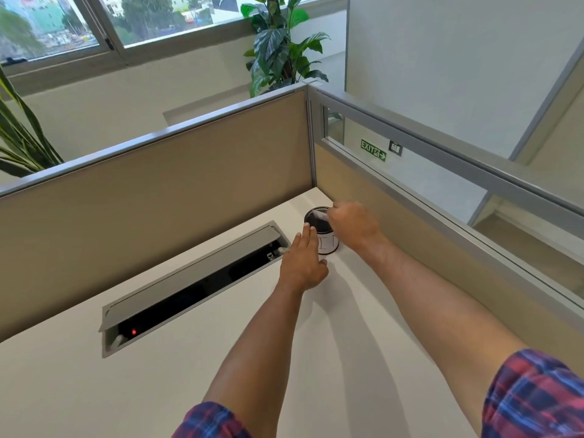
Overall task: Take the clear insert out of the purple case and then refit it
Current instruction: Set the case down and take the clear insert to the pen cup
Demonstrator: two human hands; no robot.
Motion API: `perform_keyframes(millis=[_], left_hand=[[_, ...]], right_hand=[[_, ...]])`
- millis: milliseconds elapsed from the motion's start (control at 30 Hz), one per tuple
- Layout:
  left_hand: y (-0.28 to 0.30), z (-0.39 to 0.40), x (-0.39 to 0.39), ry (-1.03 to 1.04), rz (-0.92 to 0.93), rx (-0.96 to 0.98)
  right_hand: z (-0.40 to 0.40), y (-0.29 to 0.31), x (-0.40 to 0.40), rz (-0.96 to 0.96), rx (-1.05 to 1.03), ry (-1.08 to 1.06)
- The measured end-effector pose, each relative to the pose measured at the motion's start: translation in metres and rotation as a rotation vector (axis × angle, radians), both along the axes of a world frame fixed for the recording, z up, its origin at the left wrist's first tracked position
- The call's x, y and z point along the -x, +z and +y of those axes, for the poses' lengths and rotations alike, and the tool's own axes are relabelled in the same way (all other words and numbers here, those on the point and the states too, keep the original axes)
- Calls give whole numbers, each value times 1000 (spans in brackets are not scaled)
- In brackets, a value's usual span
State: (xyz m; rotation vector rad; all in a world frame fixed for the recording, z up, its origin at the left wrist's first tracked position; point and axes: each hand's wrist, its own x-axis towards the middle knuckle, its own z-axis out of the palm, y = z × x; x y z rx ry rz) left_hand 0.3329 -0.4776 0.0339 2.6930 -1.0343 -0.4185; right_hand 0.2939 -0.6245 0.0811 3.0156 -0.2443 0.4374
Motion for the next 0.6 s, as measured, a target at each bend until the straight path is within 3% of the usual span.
perform_keyframes(millis=[400,467,600], left_hand=[[3,-5,3,37,36,16],[5,-4,4,58,54,37],[11,2,8,78,90,102]], right_hand=[[-2,-9,17,-103,-68,26],[-1,-12,20,-170,-198,-50],[-3,-14,27,-393,-703,-282]])
